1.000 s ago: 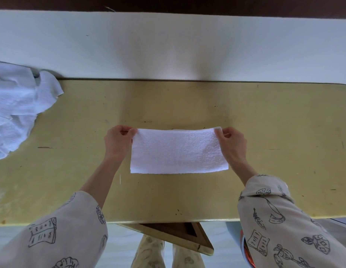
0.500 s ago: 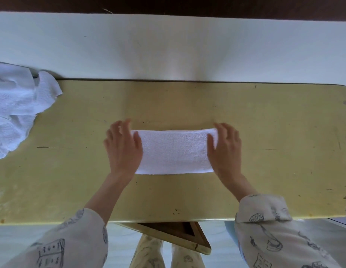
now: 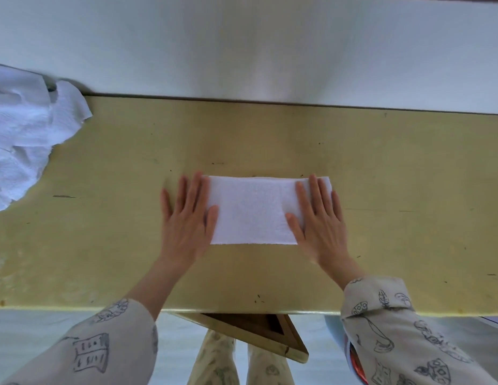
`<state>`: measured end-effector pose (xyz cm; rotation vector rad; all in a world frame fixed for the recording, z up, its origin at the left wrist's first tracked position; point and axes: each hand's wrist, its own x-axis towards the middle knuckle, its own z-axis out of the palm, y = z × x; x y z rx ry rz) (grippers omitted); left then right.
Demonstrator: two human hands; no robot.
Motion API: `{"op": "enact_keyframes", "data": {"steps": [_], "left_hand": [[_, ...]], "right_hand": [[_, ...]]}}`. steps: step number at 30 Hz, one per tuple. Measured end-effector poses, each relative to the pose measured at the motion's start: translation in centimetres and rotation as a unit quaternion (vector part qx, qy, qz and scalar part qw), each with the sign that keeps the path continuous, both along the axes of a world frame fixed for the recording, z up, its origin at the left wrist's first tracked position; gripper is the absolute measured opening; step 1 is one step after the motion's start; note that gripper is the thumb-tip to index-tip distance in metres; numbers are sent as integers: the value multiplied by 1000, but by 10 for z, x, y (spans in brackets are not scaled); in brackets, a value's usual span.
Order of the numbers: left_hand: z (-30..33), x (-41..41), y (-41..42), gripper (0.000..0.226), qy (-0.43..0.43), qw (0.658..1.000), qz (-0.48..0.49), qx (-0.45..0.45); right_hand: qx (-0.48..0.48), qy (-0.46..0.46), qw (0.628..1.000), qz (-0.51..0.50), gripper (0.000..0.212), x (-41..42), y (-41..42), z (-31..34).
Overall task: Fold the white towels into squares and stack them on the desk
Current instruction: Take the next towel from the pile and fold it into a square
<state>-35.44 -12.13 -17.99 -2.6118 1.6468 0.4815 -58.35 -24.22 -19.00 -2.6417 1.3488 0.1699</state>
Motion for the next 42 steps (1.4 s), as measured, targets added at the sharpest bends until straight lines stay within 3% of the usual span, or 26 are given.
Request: {"op": "enact_keyframes", "data": {"steps": [5, 8, 11, 16, 18, 22, 25, 27, 29, 31, 34, 36, 37, 42], "left_hand": [[15, 4, 13, 60, -10, 993, 112, -30], [27, -13, 4, 47, 27, 971, 233, -44], [35, -22, -8, 50, 79, 942, 327, -10], [45, -13, -22, 39, 185, 906, 381, 13], [50, -5, -23, 32, 264, 876, 404, -23], [66, 3, -20, 36, 404, 780, 471, -82], [83, 1, -26, 40, 457, 747, 468, -114], [95, -3, -35, 39, 487, 739, 448, -123], [104, -13, -47, 35, 505, 744, 417, -130], [107, -31, -61, 32, 504, 760, 388, -133], [99, -66, -80, 38, 468, 810, 331, -126], [89, -91, -91, 37, 442, 845, 279, -108], [83, -103, -95, 37, 435, 856, 261, -98], [67, -141, -106, 35, 401, 893, 196, -49]], "right_hand": [[-11, 7, 1000, -14, 65, 8, 9, 12], [-2, -28, 999, 18, 61, 20, 27, 17], [16, -25, 999, 43, 60, 26, 39, 10], [15, -20, 999, 41, 60, 24, 42, 1], [15, -25, 999, 35, 60, 25, 42, 3], [23, -31, 999, 21, 59, 29, 44, 3], [39, -69, 997, -8, 57, 35, 42, 10], [41, -140, 988, -45, 56, 33, 38, 21], [55, -250, 961, -103, 48, 25, 31, 40], [128, -334, 912, -202, 34, 10, 23, 57], [274, -408, 787, -372, 23, -10, 4, 62], [357, -440, 701, -433, 23, -20, -7, 60], [382, -445, 677, -445, 23, -23, -11, 59], [427, -425, 674, -427, 23, -32, -16, 56]]}}
